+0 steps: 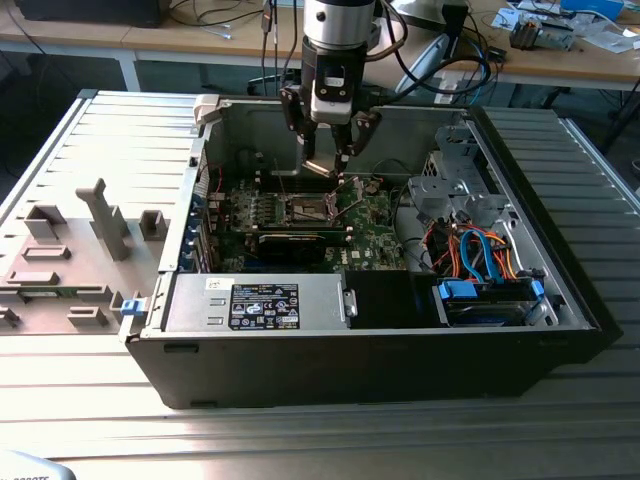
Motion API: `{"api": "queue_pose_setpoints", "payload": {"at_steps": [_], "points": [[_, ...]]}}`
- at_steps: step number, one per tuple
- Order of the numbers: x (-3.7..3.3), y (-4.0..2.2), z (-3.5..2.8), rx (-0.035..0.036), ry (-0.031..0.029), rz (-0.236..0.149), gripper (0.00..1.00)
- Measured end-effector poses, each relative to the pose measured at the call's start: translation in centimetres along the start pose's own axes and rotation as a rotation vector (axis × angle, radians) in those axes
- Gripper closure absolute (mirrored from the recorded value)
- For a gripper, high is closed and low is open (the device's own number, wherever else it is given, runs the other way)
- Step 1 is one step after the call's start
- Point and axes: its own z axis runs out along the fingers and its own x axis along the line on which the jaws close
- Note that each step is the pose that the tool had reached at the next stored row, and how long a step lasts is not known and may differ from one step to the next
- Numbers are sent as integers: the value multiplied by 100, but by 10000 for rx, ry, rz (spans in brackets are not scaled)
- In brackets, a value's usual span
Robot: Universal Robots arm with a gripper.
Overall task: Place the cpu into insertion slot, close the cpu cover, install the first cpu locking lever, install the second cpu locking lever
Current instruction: 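Place the cpu into insertion slot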
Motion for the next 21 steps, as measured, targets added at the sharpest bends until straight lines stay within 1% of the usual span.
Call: {"api": "queue_pose_setpoints", "payload": {"at_steps": [21], "points": [[0,0,4,59,-32,348,45]]}}
